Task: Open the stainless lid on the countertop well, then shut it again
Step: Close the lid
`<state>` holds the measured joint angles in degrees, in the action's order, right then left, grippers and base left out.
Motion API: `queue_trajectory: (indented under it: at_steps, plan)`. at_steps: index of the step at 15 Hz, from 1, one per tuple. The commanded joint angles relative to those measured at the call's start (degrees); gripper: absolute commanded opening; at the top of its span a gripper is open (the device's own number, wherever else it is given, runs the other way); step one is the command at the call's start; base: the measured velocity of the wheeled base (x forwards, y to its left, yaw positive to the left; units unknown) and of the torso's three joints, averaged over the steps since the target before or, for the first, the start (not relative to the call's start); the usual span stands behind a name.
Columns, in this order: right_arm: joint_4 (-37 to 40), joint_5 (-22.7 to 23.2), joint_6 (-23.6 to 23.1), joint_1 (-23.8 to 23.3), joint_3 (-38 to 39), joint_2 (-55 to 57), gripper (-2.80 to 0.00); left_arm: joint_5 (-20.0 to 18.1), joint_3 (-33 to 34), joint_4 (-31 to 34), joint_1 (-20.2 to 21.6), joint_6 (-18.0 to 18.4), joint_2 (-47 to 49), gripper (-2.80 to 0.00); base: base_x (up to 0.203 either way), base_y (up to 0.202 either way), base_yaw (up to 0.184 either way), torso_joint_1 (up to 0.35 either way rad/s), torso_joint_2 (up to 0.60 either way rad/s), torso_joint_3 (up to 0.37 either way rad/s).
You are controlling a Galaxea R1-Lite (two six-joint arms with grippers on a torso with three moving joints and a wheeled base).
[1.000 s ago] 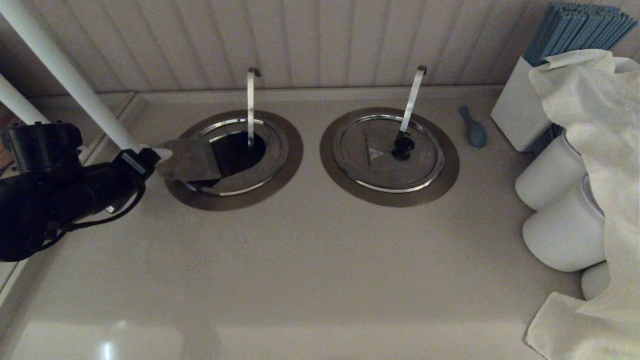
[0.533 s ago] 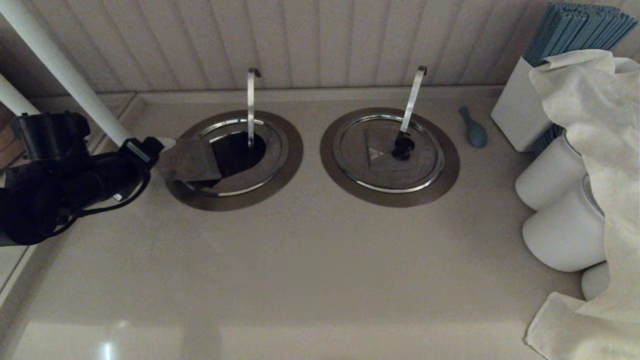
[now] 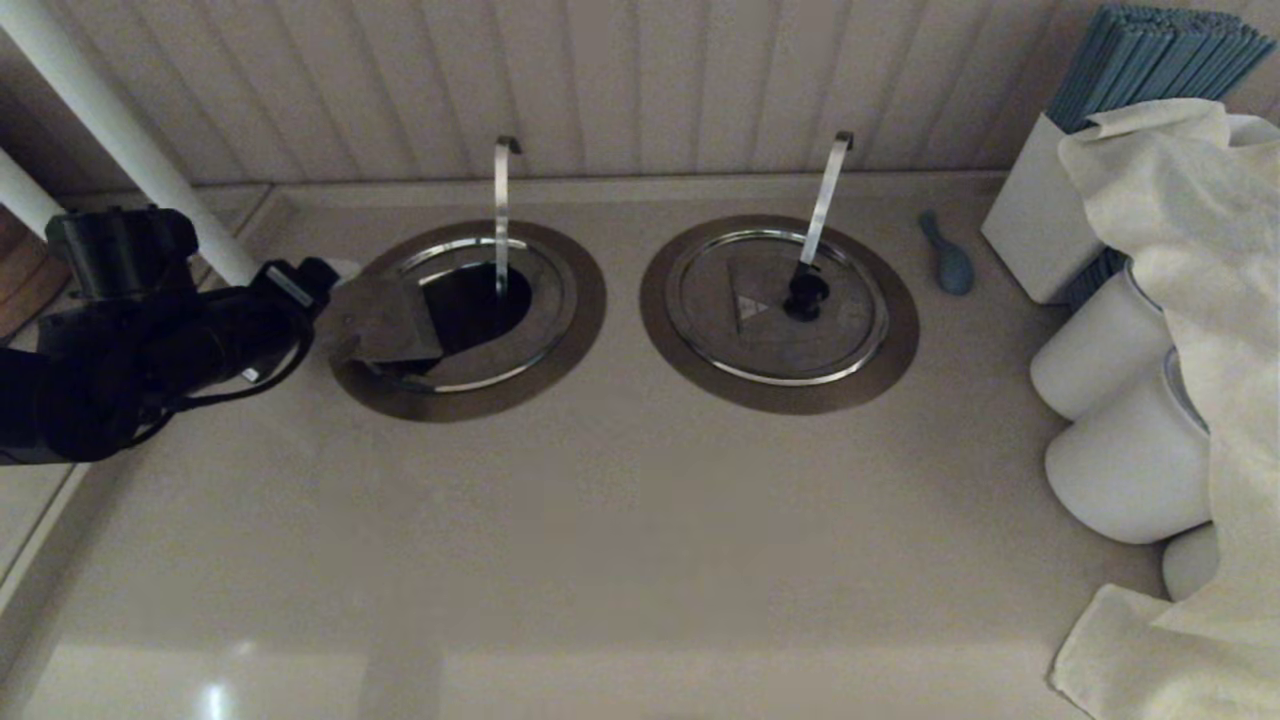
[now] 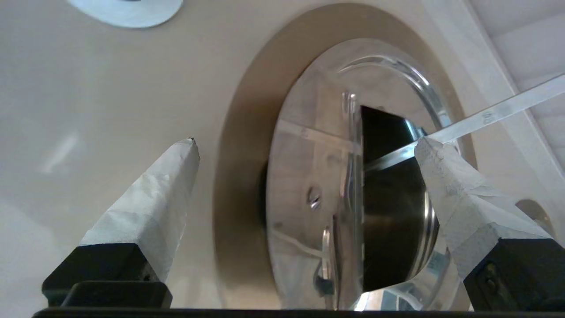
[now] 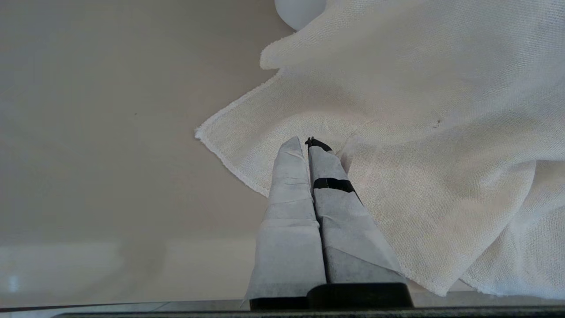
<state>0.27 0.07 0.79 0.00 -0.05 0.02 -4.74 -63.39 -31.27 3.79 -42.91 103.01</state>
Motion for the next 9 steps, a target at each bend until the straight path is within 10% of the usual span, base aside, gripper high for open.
queue_trajectory:
  at_steps: [1, 9]
  plan:
    - [0.0, 0.01, 0.0, 0.0, 0.0, 0.06, -2.8, 0.07, -1.74, 0.47, -0.01, -0.24, 0.5, 0.0, 0.0, 0.0, 0.0, 0.0, 0.0, 0.0]
    - [0.0, 0.01, 0.0, 0.0, 0.05, 0.04, -2.8, 0.08, -6.05, 3.31, -0.98, -0.24, 0.61, 0.0, 0.0, 0.0, 0.0, 0.0, 0.0, 0.0]
